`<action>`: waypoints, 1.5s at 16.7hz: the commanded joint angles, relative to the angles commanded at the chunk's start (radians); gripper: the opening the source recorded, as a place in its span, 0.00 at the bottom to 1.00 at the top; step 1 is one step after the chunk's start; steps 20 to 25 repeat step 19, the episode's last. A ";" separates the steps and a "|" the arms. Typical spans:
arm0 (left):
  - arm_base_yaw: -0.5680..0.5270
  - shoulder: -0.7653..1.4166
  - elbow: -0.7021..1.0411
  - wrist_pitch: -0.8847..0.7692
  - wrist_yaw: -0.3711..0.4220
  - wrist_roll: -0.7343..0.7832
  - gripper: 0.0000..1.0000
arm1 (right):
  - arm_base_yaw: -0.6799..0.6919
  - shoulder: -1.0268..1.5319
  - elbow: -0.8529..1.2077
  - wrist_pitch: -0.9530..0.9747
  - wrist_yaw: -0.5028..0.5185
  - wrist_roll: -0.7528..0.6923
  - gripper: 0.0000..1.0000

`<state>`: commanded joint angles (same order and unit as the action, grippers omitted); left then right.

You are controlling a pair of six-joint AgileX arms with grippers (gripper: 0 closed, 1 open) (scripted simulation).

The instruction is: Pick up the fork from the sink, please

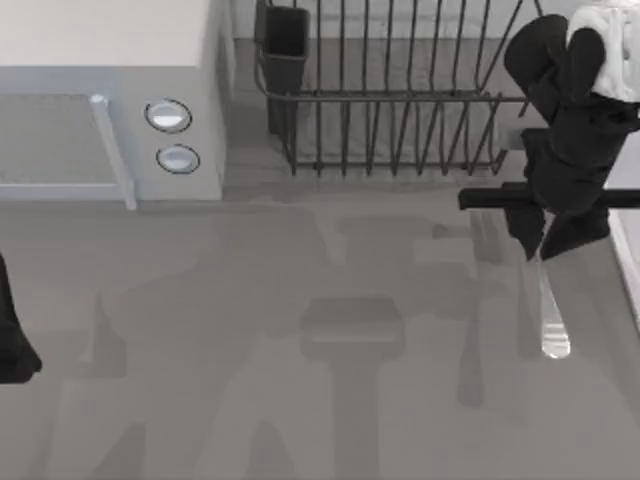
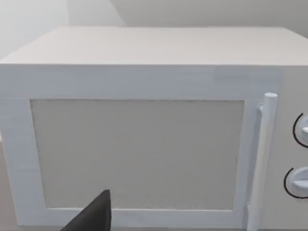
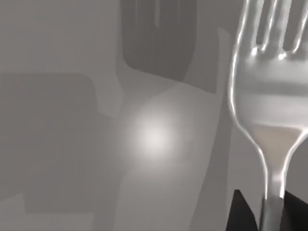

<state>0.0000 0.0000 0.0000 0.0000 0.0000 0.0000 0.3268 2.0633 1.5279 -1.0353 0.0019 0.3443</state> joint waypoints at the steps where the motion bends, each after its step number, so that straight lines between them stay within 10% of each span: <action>1: 0.000 0.000 0.000 0.000 0.000 0.000 1.00 | 0.000 0.000 0.000 0.000 0.000 0.000 0.08; 13: 0.000 0.000 0.000 0.000 0.000 0.000 1.00 | 0.000 0.000 0.000 0.000 0.000 0.000 0.98; 25: 0.000 0.000 0.000 0.000 0.000 0.000 1.00 | 0.000 0.000 0.000 0.000 0.000 0.000 1.00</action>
